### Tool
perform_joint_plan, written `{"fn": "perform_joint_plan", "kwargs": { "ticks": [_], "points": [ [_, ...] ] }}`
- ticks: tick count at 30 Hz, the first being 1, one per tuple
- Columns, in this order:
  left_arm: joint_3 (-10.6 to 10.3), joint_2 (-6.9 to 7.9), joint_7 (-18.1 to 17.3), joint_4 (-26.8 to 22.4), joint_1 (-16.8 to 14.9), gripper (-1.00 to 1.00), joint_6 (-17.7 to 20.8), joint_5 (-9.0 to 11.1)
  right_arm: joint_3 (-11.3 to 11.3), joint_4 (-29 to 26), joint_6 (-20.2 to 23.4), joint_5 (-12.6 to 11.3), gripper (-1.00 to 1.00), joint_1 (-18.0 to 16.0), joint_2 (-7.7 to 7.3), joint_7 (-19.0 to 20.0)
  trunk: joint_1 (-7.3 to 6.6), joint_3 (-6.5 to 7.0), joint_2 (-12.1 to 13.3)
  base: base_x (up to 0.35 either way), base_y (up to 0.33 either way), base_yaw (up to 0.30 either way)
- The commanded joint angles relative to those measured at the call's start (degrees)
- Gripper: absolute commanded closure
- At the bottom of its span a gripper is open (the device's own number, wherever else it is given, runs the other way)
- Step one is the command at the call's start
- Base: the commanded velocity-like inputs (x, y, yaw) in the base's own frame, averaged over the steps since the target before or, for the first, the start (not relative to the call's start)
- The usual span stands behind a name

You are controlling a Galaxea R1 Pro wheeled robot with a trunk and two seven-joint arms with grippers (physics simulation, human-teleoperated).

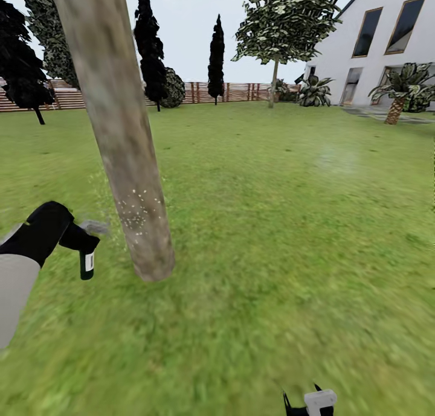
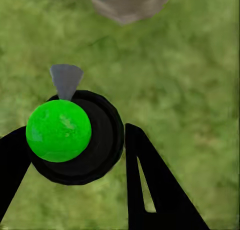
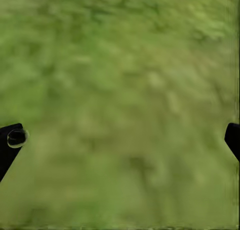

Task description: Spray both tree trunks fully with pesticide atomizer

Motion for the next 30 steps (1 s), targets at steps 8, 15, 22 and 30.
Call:
{"fn": "perform_joint_plan", "kwargs": {
  "ticks": [8, 15, 22, 30],
  "points": [
    [10.73, -7.3, 11.3, -0.26, 11.01, 1.0, -0.79, 0.2, 0.0, 0.0, 0.02, 0.0, -1.0, 0.0, 0.01, 0.05, -0.01, 0.01, -0.01, -0.187, -0.204, 0.0],
    [19.08, -12.1, 16.05, -1.05, 18.81, 1.0, -7.45, 0.77, 0.0, 0.0, 0.06, 0.0, -1.0, 0.0, -0.01, 0.06, -0.01, 0.01, -0.01, -0.11, -0.163, 0.0],
    [29.9, -12.07, 16.14, -1.05, 22.56, 1.0, -13.47, 2.27, 0.0, 0.0, 0.04, 0.0, -1.0, 0.0, 0.0, 0.03, -0.01, 0.01, -0.01, 0.067, -0.148, 0.002],
    [30.38, -12.1, 16.15, -1.06, 22.7, 1.0, -13.94, 2.23, 0.0, 0.0, -0.02, 0.0, -1.0, 0.0, 0.45, 0.0, -0.01, 0.01, -0.01, 0.231, -0.195, 0.179]
  ]
}}
